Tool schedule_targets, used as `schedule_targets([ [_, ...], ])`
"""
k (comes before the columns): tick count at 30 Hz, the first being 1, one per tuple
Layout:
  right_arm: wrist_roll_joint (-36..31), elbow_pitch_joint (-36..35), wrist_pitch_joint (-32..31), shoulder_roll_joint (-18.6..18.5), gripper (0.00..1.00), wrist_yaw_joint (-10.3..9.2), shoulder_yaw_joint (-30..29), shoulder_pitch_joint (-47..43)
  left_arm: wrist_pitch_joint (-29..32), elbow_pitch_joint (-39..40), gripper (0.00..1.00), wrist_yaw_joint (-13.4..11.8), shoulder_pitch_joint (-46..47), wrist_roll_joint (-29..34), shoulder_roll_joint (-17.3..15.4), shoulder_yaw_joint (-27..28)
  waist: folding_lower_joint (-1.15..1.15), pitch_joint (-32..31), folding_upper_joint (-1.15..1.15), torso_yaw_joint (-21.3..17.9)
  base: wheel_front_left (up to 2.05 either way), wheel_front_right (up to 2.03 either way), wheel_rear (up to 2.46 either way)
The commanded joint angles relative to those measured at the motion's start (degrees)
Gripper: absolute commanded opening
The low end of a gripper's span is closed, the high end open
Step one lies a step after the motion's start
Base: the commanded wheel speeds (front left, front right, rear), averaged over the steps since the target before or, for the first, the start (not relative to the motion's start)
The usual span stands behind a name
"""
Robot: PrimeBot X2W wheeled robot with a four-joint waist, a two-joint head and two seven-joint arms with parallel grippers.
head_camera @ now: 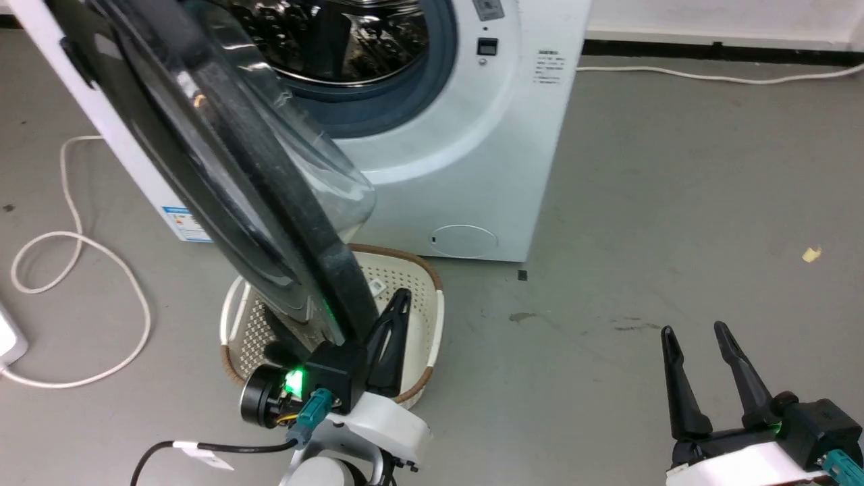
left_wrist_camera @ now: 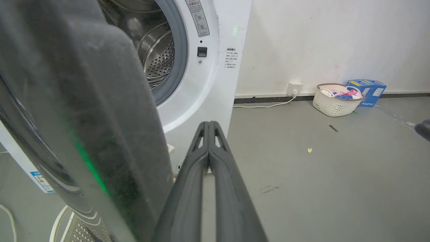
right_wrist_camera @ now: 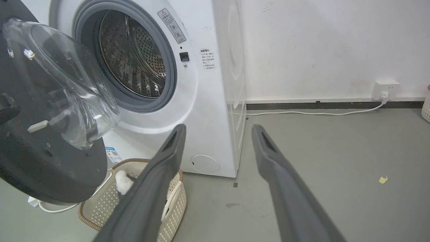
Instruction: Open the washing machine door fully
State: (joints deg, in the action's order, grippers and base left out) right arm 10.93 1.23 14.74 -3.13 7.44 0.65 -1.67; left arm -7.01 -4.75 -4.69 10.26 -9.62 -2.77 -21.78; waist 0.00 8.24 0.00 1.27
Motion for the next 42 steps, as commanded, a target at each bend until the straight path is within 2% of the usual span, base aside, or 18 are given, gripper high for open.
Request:
schedule_targets([
  [1,0.17,0.09,0.26,0.25,1.0,0.05,-0.09,0.6,-0.92,-0.68,0.0,-0.5,0.56,-0.49,-0.12,0.2,0.0,-0.28,0.0,0.89,0.0,0.0,0.0],
  [12,0.02,0.61,0.26,0.25,1.0,0.05,0.02,-0.98,-2.79,-2.72,0.0,-1.1,-2.21,-2.63,-0.88,1.34,0.0,-3.57,0.0,8.68,0.0,0.0,0.0],
  [20,-0.61,0.76,0.26,0.25,1.0,0.05,0.49,-1.88,-2.85,-1.58,0.0,-2.23,-5.21,-4.54,-2.84,3.99,0.0,-3.7,0.0,15.64,0.0,0.0,0.0],
  [26,-1.38,0.62,0.26,0.19,1.0,0.05,0.92,-1.75,-2.46,-0.53,0.0,-3.63,-6.52,-6.36,-4.91,7.59,0.0,-2.49,0.0,19.15,0.0,0.0,0.0],
  [31,-1.76,0.34,0.26,-0.49,1.0,0.05,1.29,-1.42,-1.78,0.31,0.0,-4.8,-6.33,-8.48,-7.43,12.13,0.0,-0.6,0.0,20.21,0.0,0.0,0.0],
  [35,-1.83,0.02,0.26,-1.28,1.0,0.05,1.56,-0.88,-1.11,-0.05,0.0,-4.72,-5.33,-10.34,-9.32,15.1,0.0,1.11,0.0,20.06,0.0,0.0,0.0],
  [37,-1.8,-0.41,0.26,-2.32,1.0,0.05,1.71,-0.18,0.2,-0.81,0.0,-4.54,-4.06,-12.27,-11.32,17.94,0.0,3.25,0.0,19.55,0.0,0.0,0.0],
  [38,-1.8,-0.41,0.26,-2.32,1.0,0.05,1.71,-0.18,0.2,-0.81,0.0,-4.54,-4.06,-12.27,-11.32,17.94,0.0,3.25,0.0,19.55,0.0,0.0,0.0],
  [39,-1.71,-0.68,0.25,-3.0,1.0,0.05,1.66,0.26,0.78,-1.6,0.0,-4.55,-3.06,-13.48,-12.95,20.16,0.0,4.66,0.0,19.12,0.0,0.0,0.0],
  [40,-1.71,-0.68,0.25,-3.0,1.0,0.05,1.66,0.26,0.78,-1.6,0.0,-4.55,-3.06,-13.48,-12.95,20.16,0.0,4.66,0.0,19.12,0.0,0.0,0.0],
  [42,-1.56,-1.16,0.15,-3.98,1.0,0.05,1.42,0.91,1.49,-3.05,0.0,-4.37,-1.38,-15.47,-15.48,23.59,0.0,6.79,0.0,18.5,0.0,0.0,0.0],
])
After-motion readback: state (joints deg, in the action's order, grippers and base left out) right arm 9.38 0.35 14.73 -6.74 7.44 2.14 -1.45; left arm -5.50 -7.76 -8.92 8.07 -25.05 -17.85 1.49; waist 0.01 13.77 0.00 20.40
